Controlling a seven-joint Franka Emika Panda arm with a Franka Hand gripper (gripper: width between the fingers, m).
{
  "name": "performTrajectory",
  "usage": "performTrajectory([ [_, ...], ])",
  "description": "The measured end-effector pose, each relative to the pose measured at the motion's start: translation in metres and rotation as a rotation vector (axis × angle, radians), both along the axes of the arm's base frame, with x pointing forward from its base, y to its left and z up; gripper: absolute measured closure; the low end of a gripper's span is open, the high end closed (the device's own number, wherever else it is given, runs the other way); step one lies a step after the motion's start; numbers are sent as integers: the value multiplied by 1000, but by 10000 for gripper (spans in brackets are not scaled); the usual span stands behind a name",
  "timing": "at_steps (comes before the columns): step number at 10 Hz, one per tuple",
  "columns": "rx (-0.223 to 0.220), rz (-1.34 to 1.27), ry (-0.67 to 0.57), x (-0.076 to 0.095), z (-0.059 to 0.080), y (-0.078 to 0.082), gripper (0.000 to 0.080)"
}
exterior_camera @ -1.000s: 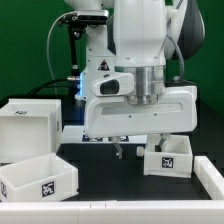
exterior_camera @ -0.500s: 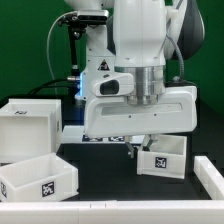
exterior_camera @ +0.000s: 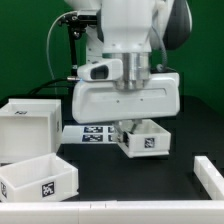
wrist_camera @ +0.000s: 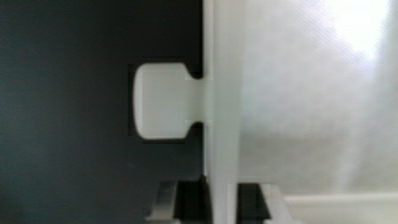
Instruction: Assemble drawer
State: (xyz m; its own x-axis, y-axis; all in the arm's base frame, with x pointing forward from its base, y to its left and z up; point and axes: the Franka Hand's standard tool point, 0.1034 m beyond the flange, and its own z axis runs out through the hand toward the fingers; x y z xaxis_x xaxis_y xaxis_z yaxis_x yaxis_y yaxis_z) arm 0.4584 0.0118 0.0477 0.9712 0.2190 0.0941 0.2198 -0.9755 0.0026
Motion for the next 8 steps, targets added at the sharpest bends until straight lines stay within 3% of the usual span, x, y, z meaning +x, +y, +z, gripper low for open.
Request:
performTrajectory([
  [1,-3,-5,-9,-7,9,-10,763],
  [4,-25,-28,-2,-31,-12,-35,762],
  [5,-28,-33,9,-34,-20,-38,762],
  [7,-28,-35,14,-35,-22,-39,762],
  [8,-28,-35,15,-35,-23,-39,688],
])
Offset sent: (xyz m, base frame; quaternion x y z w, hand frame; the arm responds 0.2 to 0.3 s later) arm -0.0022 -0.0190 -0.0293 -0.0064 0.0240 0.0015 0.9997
